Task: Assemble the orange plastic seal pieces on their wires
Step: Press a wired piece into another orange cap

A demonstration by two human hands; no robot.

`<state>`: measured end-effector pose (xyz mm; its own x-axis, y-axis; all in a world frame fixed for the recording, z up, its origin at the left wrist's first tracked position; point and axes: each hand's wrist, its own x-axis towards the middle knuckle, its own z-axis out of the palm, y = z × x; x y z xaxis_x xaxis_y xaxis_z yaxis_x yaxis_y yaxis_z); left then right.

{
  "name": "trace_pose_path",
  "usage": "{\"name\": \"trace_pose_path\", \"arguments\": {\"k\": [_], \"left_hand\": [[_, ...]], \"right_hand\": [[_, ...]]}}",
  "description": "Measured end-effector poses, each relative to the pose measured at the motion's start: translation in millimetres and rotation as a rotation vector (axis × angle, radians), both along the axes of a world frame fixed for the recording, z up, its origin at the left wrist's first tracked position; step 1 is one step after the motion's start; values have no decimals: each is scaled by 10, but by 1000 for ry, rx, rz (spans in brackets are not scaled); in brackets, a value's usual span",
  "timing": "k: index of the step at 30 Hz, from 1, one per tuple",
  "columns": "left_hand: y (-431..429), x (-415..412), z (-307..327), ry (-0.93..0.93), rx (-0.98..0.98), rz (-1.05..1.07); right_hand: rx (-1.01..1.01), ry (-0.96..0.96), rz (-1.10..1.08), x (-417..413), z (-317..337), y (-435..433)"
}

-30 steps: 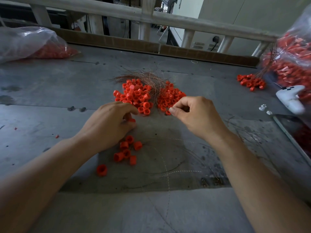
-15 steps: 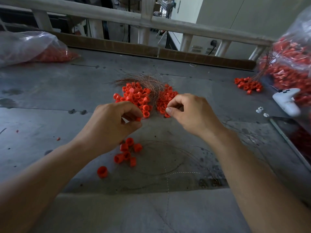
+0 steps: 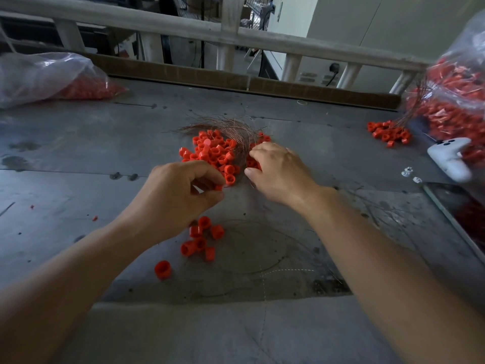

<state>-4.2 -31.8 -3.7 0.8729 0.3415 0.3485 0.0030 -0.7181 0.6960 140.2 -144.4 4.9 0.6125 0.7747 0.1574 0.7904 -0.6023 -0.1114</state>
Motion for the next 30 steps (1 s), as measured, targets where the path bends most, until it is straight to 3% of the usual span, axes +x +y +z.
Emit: {"name": "trace_pose_path", "arguments": {"k": [11,16,21,25,30], "left_hand": [[-5,-8,4,14,-1,-15],[-6,3,-5,16,11,-19],[7,-2,-16,15,-13,-18],[2,-7,-7,-5,-162,-41],[37,-54,53,-84,-448,-83]], "right_hand": [[-16,74,88,-11,-21,7],[195,34,152,-72,22,-64],[521,141,151,-198,118,-171],[723,224,102,-268,100,-253],[737,217,140,-311,103,-300]]}}
